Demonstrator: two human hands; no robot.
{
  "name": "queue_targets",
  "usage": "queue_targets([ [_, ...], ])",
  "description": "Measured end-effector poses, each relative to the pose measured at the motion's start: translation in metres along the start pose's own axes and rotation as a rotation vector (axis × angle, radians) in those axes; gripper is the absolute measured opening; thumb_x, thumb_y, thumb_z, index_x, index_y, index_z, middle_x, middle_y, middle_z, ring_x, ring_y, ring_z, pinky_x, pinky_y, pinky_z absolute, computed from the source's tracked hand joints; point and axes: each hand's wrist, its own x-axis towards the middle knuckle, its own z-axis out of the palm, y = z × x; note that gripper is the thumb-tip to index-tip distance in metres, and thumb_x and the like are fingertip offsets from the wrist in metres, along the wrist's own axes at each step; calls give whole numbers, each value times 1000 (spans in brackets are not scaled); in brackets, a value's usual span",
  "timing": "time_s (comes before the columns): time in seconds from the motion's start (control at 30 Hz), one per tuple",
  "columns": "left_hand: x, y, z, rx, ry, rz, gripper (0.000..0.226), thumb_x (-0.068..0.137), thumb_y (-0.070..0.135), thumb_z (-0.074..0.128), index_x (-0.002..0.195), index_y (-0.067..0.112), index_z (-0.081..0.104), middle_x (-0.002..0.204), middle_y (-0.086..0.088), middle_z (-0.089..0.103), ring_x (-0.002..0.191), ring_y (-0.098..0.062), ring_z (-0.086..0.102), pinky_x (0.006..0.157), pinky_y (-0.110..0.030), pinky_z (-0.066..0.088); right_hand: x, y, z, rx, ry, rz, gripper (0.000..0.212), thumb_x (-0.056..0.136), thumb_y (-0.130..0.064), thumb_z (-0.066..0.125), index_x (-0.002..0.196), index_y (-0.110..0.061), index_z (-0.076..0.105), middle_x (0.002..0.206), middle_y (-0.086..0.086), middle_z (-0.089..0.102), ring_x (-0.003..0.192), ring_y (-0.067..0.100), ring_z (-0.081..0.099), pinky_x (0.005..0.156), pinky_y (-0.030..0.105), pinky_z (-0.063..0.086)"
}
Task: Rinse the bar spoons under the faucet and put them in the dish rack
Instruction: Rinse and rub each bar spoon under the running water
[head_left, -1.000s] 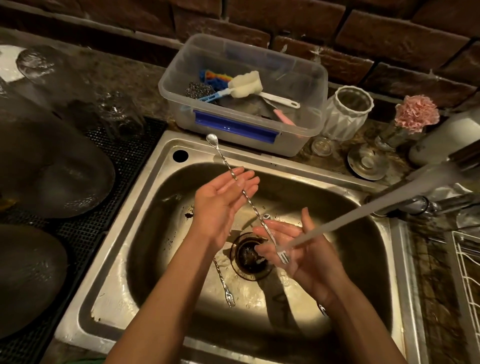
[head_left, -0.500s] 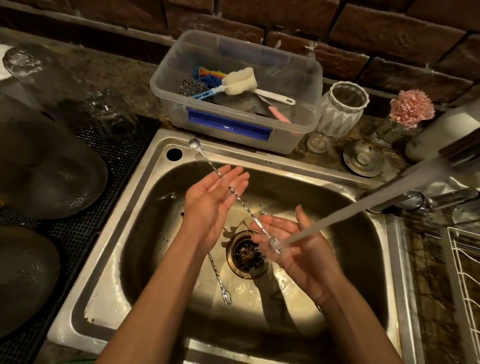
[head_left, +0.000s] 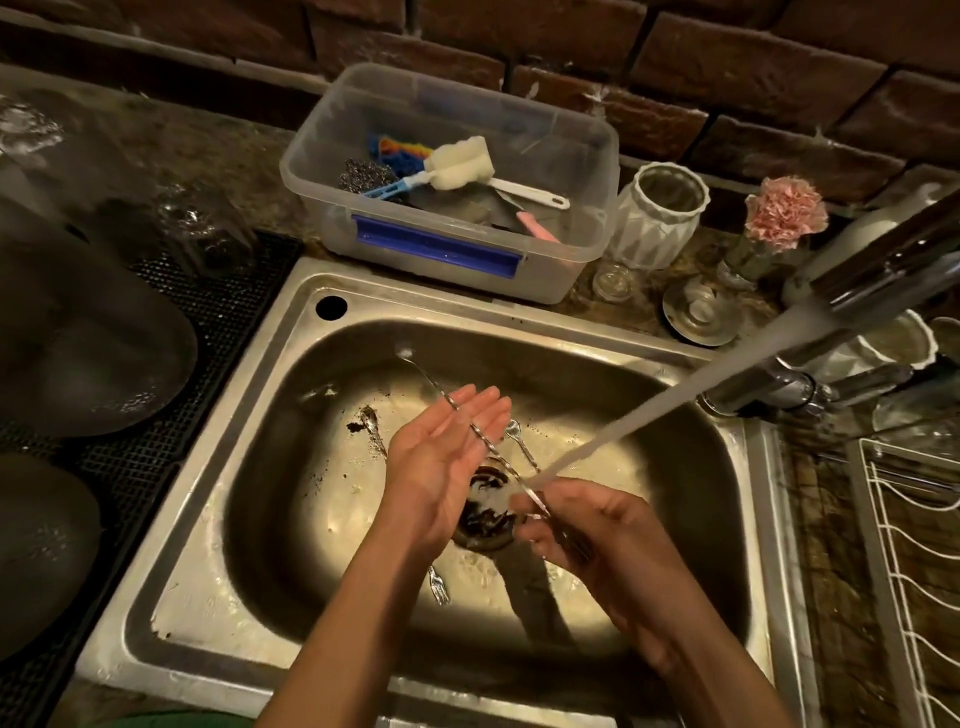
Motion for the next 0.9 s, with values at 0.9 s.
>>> queue_targets([
  [0.9,-35,-39,-4,-15,-55,-129,31,98,1,51,125,-13,54,119,-31,67,111,-38,68,85,-37,60,-86,25,-29,-9,191,-72,25,87,18,52,104,9,68,89,30,74,59,27,71,51,25,58],
])
